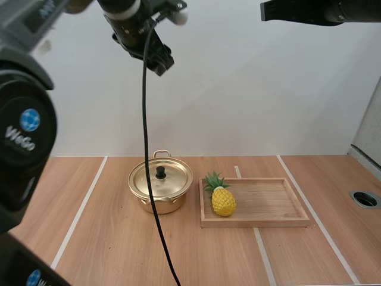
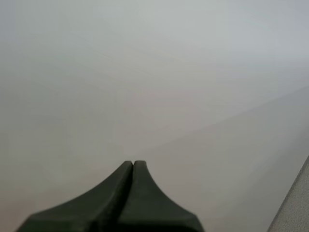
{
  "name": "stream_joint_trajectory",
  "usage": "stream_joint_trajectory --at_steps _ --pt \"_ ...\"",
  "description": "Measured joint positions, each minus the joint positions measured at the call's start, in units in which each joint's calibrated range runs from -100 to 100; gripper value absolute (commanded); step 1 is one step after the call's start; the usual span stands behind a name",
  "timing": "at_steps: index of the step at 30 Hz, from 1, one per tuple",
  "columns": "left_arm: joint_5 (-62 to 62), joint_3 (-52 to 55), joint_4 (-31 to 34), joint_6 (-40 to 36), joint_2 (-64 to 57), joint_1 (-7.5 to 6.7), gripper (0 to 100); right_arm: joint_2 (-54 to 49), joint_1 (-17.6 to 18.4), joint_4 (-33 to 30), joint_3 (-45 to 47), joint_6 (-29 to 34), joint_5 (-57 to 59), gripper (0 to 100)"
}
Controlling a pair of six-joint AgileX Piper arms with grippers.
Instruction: Open the pot, put the grape inside, and close it
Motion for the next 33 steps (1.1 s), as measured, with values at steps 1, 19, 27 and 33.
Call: stream_joint_trajectory --at_steps 1,19,27,33 --pt "0.0 -1.2 0.0 -0.6 -1.7 0.0 100 0.0 0.0 0.0 0.0 0.0 0.0 0" --pt "-0.1 -9.5 1.5 -9.9 -18.9 0.0 0 0.0 0.0 1.5 0.0 0.0 0.0 0" --pt "-9.4 -7.0 1.5 -20.8 -28.3 0.0 0 -2.2 0.0 0.8 0.0 5.1 0.0 0" --pt "-23.9 3.6 1.5 -29.2 -39.5 0.0 0 -8.4 0.0 0.6 0.0 9.0 -3.5 0"
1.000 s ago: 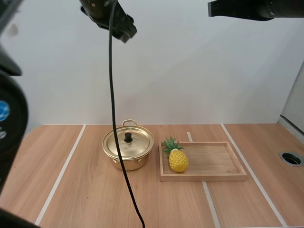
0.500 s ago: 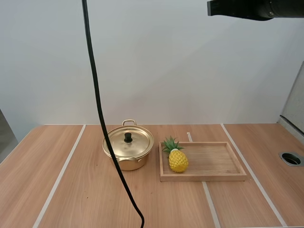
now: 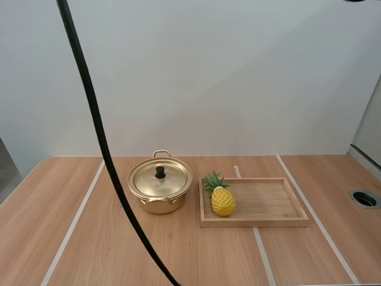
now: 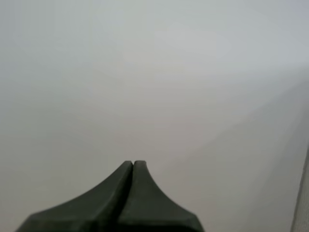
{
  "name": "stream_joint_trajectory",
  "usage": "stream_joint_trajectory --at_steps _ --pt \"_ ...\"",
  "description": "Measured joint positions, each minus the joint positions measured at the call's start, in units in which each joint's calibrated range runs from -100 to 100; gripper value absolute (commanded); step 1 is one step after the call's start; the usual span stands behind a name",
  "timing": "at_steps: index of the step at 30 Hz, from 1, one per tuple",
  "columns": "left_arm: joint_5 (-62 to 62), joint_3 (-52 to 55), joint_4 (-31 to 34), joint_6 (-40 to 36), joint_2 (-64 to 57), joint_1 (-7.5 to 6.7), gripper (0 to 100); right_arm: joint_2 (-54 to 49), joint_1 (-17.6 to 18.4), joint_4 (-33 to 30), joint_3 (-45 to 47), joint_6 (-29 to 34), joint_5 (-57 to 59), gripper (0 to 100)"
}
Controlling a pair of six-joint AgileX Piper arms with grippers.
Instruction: Open the pot, put the grape inside, and close it
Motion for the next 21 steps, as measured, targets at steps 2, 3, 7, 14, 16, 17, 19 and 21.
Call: stream_joint_trajectory --at_steps 2,3,7,14,16,17,19,21 --pt "-6.0 4.5 0.0 -1.7 -3.7 0.0 0 -2.3 0.0 -0.3 0.0 0.4 -0.1 0" --pt "-8.6 6.8 0.1 -2.0 -5.7 0.0 0 -3.4 0.0 -0.7 0.0 0.6 -0.1 0" --pt "-13.0 14.2 2.1 -2.3 -12.0 0.0 0 -8.0 0.0 -3.4 -0.1 4.5 -0.2 0" --pt "-16.8 22.1 4.8 -4.2 -20.2 1.32 0 -12.3 0.0 -7.6 -0.1 10.5 -0.2 0" --pt "-18.4 23.1 4.8 -4.5 -21.5 1.58 0 -12.9 0.0 -8.2 -0.1 11.3 0.0 0" --pt "-19.4 24.1 4.9 -4.6 -22.7 1.76 0 -13.8 0.0 -8.7 -0.1 12.3 0.0 0" --pt "-23.0 28.3 5.1 -5.0 -27.7 2.4 0 -16.2 0.0 -9.5 1.8 13.2 -0.9 0" --pt "-23.2 30.6 5.6 -5.1 -29.9 2.77 0 -17.3 0.0 -9.6 4.1 13.4 -1.7 0"
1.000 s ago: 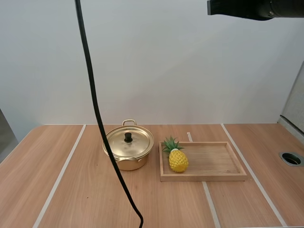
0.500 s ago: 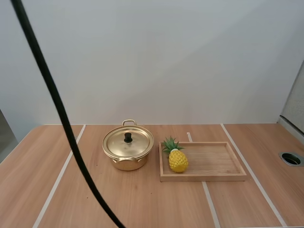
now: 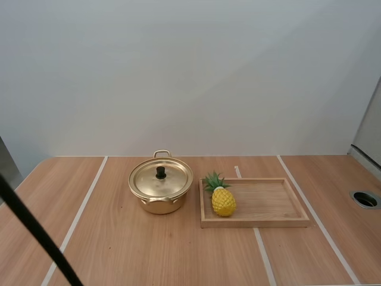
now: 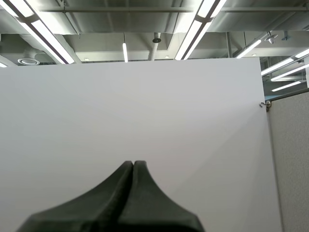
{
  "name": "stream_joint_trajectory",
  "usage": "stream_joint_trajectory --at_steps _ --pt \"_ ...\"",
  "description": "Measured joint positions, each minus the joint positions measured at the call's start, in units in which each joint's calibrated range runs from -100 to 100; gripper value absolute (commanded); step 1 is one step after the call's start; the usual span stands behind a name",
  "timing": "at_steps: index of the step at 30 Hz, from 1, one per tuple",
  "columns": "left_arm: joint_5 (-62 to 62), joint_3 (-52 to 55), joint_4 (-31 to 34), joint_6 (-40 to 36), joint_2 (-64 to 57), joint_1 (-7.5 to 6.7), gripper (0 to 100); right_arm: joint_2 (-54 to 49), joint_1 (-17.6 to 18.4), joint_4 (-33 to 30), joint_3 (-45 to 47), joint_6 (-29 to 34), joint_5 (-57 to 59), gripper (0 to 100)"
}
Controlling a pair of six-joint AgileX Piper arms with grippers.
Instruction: Open the pot, put the grape inside, and close it
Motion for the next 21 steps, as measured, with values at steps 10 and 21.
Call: stream_joint_trajectory --at_steps 10,21 --pt "-4.8 15.0 0.4 -0.1 -7.3 0.99 0 -6.0 0.0 -1.0 14.8 1.1 -5.9 0" --pt "-10.4 29.9 1.7 -0.1 -15.5 2.4 0 -13.8 0.1 -1.0 27.5 1.1 -9.4 0"
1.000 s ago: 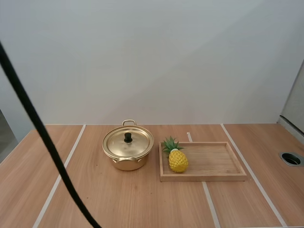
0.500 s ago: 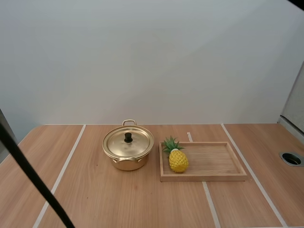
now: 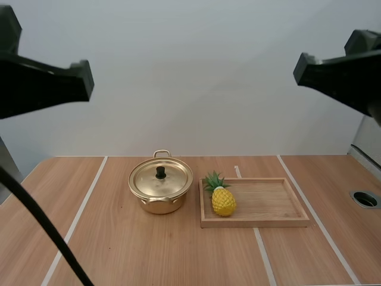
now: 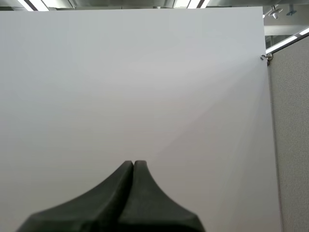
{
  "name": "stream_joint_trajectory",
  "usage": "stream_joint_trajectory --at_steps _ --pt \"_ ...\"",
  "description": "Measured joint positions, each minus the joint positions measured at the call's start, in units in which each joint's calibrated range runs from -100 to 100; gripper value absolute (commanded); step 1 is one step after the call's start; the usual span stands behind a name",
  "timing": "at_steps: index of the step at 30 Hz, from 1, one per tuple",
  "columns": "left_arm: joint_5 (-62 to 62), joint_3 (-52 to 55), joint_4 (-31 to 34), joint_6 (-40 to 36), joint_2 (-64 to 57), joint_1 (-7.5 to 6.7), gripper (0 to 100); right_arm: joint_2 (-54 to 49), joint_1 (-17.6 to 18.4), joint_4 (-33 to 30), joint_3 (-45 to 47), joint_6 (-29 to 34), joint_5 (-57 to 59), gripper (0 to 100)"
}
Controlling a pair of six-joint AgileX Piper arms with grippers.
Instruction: Open the pot, put the grape inside, and close it
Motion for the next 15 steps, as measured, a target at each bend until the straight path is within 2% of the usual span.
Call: stream_joint_trajectory --at_steps 9,15 --pt "-12.4 20.2 0.0 -4.4 -0.5 0.1 0 -1.1 0.0 0.0 13.9 0.0 -11.1 0" --pt "-12.1 23.8 0.0 -5.2 -2.9 1.34 0 -1.5 0.0 0.0 19.5 0.0 -12.5 0"
